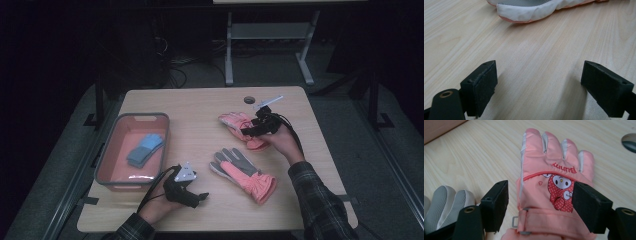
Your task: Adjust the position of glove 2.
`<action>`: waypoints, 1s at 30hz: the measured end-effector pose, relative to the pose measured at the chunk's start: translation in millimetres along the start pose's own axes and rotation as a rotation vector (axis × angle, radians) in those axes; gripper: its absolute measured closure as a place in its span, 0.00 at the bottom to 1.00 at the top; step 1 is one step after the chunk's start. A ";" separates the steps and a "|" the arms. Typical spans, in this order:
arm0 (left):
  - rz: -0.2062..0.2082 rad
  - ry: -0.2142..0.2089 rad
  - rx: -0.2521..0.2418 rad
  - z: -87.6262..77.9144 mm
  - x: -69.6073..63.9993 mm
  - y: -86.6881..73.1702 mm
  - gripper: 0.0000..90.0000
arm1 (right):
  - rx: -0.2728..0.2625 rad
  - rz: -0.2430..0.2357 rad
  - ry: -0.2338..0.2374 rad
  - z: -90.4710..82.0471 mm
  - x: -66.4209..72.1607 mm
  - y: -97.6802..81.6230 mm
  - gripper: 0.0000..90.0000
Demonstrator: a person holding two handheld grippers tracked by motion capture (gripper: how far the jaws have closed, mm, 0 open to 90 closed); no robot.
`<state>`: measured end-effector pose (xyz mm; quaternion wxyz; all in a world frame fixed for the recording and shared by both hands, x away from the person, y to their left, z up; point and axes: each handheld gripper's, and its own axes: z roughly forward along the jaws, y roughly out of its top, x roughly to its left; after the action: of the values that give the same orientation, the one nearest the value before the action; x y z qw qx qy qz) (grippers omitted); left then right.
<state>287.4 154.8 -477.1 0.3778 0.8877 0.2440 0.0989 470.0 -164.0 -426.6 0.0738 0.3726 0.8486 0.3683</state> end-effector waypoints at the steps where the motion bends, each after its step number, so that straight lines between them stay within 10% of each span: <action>1: 0.001 0.000 0.000 0.0 0.1 0.1 0.14 | 0.007 0.002 0.003 3.0 -0.4 0.7 0.32; 17: 0.001 -0.001 0.000 0.2 0.0 0.1 0.14 | 0.080 -0.010 -0.005 28.4 -4.8 -1.8 0.47; 30: 0.005 0.000 -0.001 0.1 0.3 0.2 0.14 | 0.061 -0.029 -0.013 22.4 -5.1 -2.7 0.85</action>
<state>287.8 154.7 -477.1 0.3778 0.8882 0.2416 0.1000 481.1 -156.0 -445.3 0.0734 0.3648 0.8641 0.3389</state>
